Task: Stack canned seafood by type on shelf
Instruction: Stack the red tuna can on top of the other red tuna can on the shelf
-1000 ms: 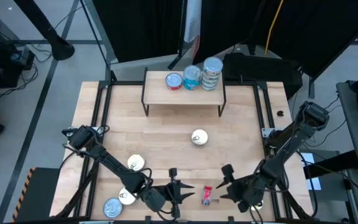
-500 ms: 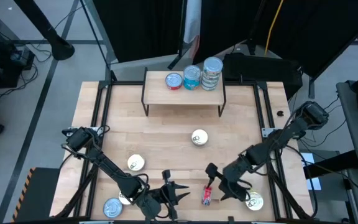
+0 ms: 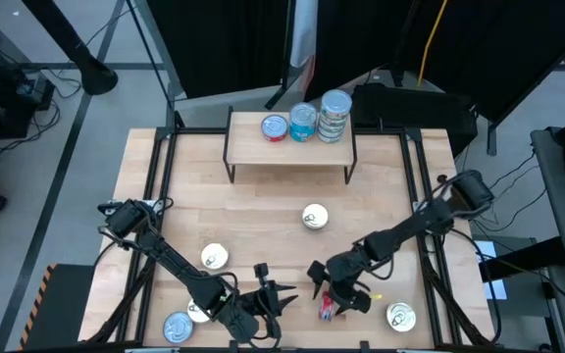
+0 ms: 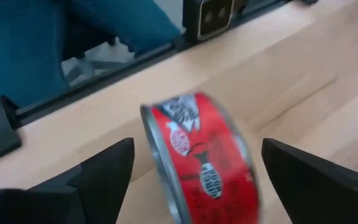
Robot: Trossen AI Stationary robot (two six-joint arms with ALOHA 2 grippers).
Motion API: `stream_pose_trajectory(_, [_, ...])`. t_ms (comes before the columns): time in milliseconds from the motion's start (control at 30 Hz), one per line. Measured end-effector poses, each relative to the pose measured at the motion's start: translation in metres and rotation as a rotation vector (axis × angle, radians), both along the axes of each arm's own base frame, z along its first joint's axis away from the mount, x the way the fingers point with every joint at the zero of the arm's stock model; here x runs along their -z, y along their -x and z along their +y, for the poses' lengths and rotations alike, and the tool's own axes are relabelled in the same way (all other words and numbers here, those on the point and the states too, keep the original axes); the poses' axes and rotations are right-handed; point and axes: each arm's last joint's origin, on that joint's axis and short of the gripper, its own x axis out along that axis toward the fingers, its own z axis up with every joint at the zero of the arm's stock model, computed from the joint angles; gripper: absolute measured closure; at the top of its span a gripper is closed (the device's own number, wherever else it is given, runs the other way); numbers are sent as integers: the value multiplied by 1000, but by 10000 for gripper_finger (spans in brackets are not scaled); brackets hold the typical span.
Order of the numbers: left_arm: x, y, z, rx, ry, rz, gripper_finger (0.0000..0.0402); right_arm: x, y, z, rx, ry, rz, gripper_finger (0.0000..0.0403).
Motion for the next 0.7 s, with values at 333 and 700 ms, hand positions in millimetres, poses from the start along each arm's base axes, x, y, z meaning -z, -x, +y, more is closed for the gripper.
stream_pose_trajectory(333, [2, 1, 1, 22, -75, 36, 303, 1, -7, 1, -9, 47, 61, 173])
stream_pose_trajectory(700, [-9, -1, 10, 4, -286, 52, 303, -18, -2, -4, 120, 53, 76, 283])
